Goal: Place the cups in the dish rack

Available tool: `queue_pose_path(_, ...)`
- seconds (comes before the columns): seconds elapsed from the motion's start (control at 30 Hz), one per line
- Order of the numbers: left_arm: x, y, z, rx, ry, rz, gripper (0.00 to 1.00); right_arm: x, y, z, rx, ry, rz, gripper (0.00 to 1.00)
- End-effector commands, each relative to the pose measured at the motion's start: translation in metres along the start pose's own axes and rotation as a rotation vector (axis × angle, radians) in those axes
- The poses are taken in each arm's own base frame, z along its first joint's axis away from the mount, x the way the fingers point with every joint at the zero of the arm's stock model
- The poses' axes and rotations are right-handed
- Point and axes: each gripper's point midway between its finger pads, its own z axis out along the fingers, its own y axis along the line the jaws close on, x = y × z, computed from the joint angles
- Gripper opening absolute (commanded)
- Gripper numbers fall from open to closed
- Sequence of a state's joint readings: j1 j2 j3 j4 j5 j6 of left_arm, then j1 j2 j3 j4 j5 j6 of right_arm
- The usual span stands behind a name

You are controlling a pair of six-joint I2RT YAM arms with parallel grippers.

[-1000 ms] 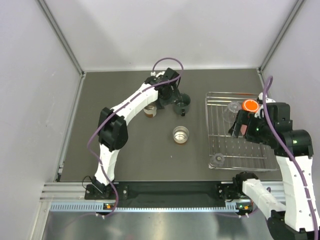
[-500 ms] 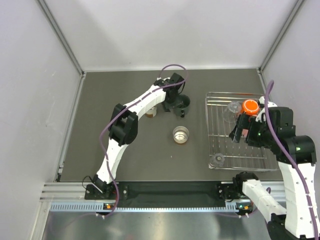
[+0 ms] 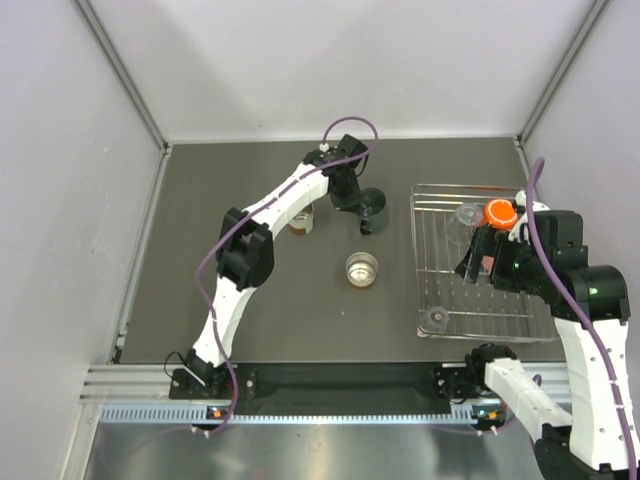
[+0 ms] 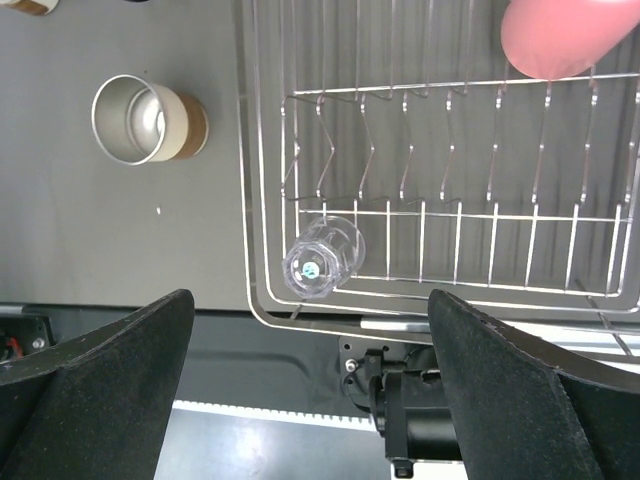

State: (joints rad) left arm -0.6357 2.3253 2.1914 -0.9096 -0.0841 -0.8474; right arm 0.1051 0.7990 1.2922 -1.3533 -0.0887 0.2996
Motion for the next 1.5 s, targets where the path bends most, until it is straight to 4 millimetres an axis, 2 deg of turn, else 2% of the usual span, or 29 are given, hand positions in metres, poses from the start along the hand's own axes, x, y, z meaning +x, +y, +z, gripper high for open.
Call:
queue_pose_path(0.0,-0.034,-0.05,-0.085,0.274,-0.072,0.044,0.0,-0.014,0.017,-0.003,-0.08,-0.04,0.004,1.0)
queue_pose_path(0.03,-0.031,-0.051,-0.089,0.294,-0.059,0.057,0.0,-0.017,0.021,0.0,-0.101,-0.049,0.006,1.0)
queue_pose_path(0.07,-0.03,-0.058,-0.112,0.366,-0.049,0.079,0.0,-0.016,0.03,0.001,-0.145,-0.034,0.018,1.0)
queue_pose_path(0.1,-0.03,-0.06,-0.123,0.401,-0.048,0.088,0.0,-0.018,0.035,0.003,-0.172,-0.035,0.024,1.0)
queue_pose_path(0.13,-0.025,-0.061,-0.125,0.442,-0.043,0.099,0.0,-0.022,0.041,0.006,-0.206,-0.042,0.026,1.0)
queue_pose_path(0.17,-0.027,-0.069,-0.159,0.537,-0.053,0.118,0.0,-0.021,0.051,0.006,-0.264,-0.033,0.032,1.0)
queue_pose_path(0.23,-0.022,-0.075,-0.176,0.647,-0.06,0.131,0.0,-0.02,0.063,0.012,-0.326,-0.008,0.054,1.0)
queue_pose_path(0.27,-0.026,-0.077,-0.208,0.718,-0.092,0.125,0.0,-0.027,0.071,0.012,-0.375,-0.033,0.049,1.0)
queue_pose_path(0.3,-0.02,-0.082,-0.225,0.796,-0.077,0.138,0.0,-0.026,0.083,0.01,-0.444,-0.014,0.061,1.0)
queue_pose_path(0.33,-0.01,-0.076,-0.223,0.815,-0.052,0.126,0.0,-0.026,0.089,0.013,-0.483,-0.005,0.066,1.0)
queue_pose_path(0.37,-0.018,-0.083,-0.259,0.92,-0.108,0.111,0.0,-0.032,0.104,0.008,-0.577,-0.019,0.061,1.0)
queue_pose_path(0.4,-0.013,-0.083,-0.272,0.971,-0.095,0.103,0.0,-0.035,0.11,0.007,-0.62,-0.025,0.059,0.99)
queue_pose_path(0.43,-0.003,-0.075,-0.266,0.985,-0.065,0.076,0.0,-0.035,0.115,0.007,-0.655,-0.024,0.061,0.99)
queue_pose_path(0.47,-0.011,-0.08,-0.303,1.093,-0.123,0.049,0.0,-0.044,0.127,0.0,-0.735,-0.061,0.033,0.98)
queue_pose_path(0.53,-0.002,-0.073,-0.325,1.17,-0.117,-0.011,0.0,-0.049,0.138,-0.005,-0.8,-0.069,0.046,0.96)
queue_pose_path(0.6,-0.003,-0.074,-0.354,1.282,-0.181,-0.011,0.0,-0.062,0.153,-0.016,-0.89,-0.108,0.036,0.94)
queue_pose_path(0.73,0.001,-0.064,-0.387,1.383,-0.232,-0.06,0.0,-0.077,0.182,-0.037,-1.039,-0.14,0.008,0.93)
queue_pose_path(0.8,0.0,-0.063,-0.397,1.412,-0.256,-0.065,0.0,-0.085,0.195,-0.045,-1.086,-0.159,-0.004,0.93)
queue_pose_path(0.83,0.0,-0.062,-0.407,1.438,-0.265,-0.08,0.0,-0.083,0.206,-0.053,-1.12,-0.152,-0.028,0.93)
queue_pose_path(0.9,-0.001,-0.06,-0.412,1.465,-0.275,-0.098,0.0,-0.086,0.218,-0.056,-1.136,-0.156,-0.038,0.93)
queue_pose_path(0.93,-0.003,-0.059,-0.421,1.488,-0.293,-0.119,0.0,-0.081,0.228,-0.06,-1.162,-0.144,-0.058,0.92)
queue_pose_path(1.13,0.002,-0.048,-0.428,1.526,-0.333,-0.171,0.0,-0.096,0.242,-0.059,-1.179,-0.238,0.003,0.82)
queue_pose_path(1.2,0.004,-0.044,-0.425,1.526,-0.334,-0.192,0.0,-0.098,0.245,-0.055,-1.184,-0.235,0.023,0.78)
queue_pose_path(1.47,0.006,-0.041,-0.438,1.554,-0.337,-0.192,0.0,-0.108,0.271,-0.053,-1.255,-0.217,0.039,0.61)
